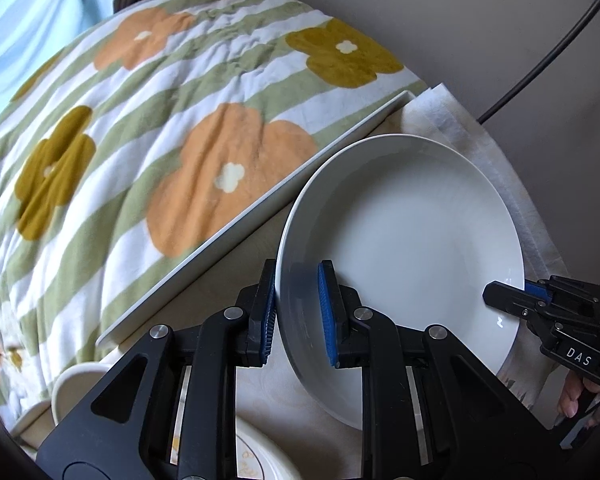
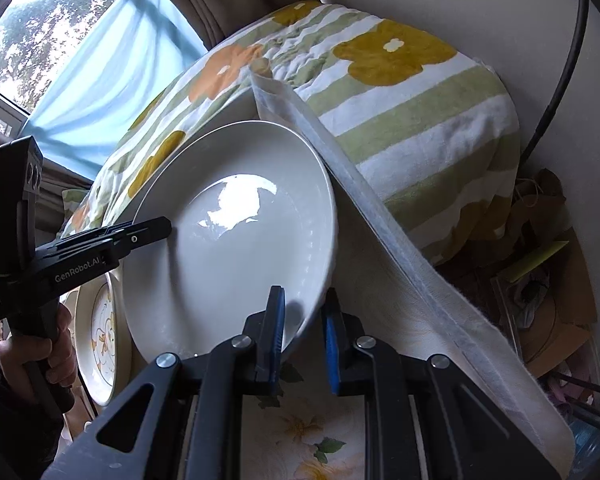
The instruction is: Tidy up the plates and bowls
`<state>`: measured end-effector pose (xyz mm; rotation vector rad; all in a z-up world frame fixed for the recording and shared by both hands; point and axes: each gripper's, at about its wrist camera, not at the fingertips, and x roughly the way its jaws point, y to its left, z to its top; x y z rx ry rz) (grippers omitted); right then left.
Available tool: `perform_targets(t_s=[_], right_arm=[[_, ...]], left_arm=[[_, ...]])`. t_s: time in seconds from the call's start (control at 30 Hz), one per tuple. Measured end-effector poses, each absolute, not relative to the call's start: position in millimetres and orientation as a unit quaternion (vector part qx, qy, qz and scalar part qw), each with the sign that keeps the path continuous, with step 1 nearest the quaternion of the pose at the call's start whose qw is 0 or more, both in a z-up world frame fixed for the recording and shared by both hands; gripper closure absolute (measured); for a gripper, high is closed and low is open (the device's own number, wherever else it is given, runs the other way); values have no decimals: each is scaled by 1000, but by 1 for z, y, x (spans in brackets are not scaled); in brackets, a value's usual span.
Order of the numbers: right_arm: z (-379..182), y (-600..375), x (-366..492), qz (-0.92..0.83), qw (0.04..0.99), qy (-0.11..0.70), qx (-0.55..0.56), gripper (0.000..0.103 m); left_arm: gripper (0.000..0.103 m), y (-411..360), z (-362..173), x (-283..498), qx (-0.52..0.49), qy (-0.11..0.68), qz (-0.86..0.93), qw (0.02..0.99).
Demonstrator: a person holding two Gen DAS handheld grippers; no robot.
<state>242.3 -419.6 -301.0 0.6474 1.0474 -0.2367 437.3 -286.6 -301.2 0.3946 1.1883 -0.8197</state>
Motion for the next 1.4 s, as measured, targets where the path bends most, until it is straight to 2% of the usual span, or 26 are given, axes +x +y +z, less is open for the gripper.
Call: perform_targets(t_s=[0.37, 0.53, 0.77, 1.13, 1.4], right_arm=[[-245, -416, 234, -44, 841, 477, 253, 86], [-220, -401, 227, 23, 847, 485, 217, 86], [-199, -358, 215, 129, 847, 493, 153, 86], [-217, -248, 196, 265, 803, 527, 84, 86], [-251, -182, 192, 271, 787, 551, 62, 86]], left_arm=[[87, -252, -237, 401, 134, 521, -319, 781], [87, -211, -204, 357, 98, 513, -256, 813], [87, -135, -184, 283, 29, 510, -155, 845], [86, 1, -206, 174, -64, 533, -22, 844], [87, 64, -244, 162, -80, 552, -15, 830]])
